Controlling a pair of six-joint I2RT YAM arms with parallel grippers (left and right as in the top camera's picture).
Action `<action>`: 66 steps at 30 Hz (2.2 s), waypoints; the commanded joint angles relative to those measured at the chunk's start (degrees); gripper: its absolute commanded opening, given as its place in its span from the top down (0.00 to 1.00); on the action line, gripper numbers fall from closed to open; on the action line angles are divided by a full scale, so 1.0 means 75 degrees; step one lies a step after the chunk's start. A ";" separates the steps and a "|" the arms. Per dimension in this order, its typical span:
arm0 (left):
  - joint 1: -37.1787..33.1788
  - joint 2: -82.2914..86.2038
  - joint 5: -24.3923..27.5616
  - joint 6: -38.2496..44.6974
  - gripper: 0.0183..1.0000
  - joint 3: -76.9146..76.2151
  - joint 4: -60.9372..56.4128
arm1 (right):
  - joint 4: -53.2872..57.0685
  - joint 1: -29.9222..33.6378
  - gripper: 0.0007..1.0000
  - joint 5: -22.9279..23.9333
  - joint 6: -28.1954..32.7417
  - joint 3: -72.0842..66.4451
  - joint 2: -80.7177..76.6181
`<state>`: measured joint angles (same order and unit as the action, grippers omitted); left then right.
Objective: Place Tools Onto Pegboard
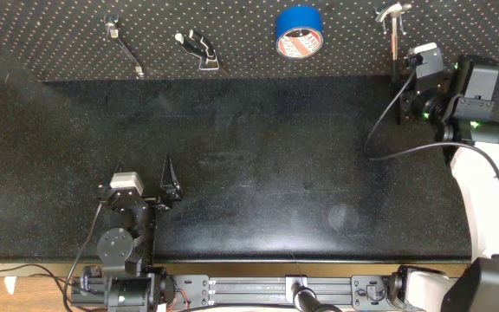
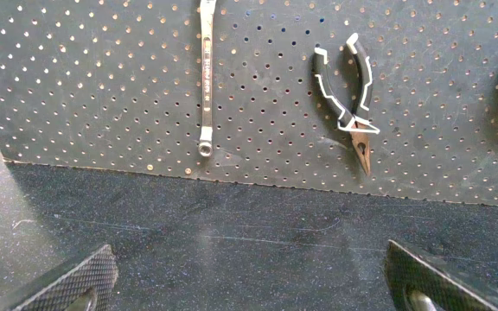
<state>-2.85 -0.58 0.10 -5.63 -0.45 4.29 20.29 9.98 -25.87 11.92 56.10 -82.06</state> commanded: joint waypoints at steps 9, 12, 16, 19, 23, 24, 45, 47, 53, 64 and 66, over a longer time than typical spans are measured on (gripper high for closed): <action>0.0032 0.0052 0.0055 0.0017 0.00 0.0017 0.0058 | -0.1559 -0.0044 0.02 -0.0012 -0.0096 -0.1239 0.0609; 0.0032 0.0052 0.0055 0.0017 0.00 0.0017 0.0058 | -0.3150 -0.0058 0.02 0.0367 -0.0099 -0.3031 0.1801; 0.0032 0.0052 0.0055 0.0017 0.00 0.0017 0.0058 | -0.4610 -0.0140 0.02 0.0399 -0.0358 -0.4794 0.3462; 0.0032 0.0052 0.0055 0.0017 0.00 0.0017 0.0058 | -0.4669 -0.0501 0.02 0.0723 -0.0364 -0.5549 0.4634; 0.0032 0.0052 0.0055 0.0017 0.00 0.0017 0.0058 | -0.4774 -0.1303 0.03 0.1122 -0.0656 -0.6473 0.6732; 0.0032 0.0052 0.0055 0.0017 0.00 0.0017 0.0058 | -0.4937 -0.1309 0.02 0.1425 -0.1192 -0.6618 0.7093; 0.0032 0.0052 0.0055 0.0017 0.00 0.0017 0.0058 | -0.2189 -0.1682 0.03 0.2649 -0.1413 -0.7446 1.0937; 0.0032 0.0052 0.0055 0.0017 0.00 0.0017 0.0058 | -0.2194 -0.1722 0.02 0.2655 -0.1411 -0.7449 1.0937; 0.0032 0.0052 0.0055 0.0017 0.00 0.0017 0.0058 | -0.2197 -0.1722 0.03 0.2652 -0.1413 -0.7449 1.0937; 0.0032 0.0052 0.0055 0.0017 0.00 0.0017 0.0058 | -0.2200 -0.1722 0.02 0.2652 -0.1413 -0.7449 1.0934; 0.0032 0.0052 0.0055 0.0017 0.00 0.0017 0.0058 | -0.2200 -0.1722 0.02 0.2652 -0.1413 -0.7449 1.0934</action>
<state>-2.85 -0.62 0.10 -5.63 -0.45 4.29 3.36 -2.44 -6.92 0.73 0.38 -0.73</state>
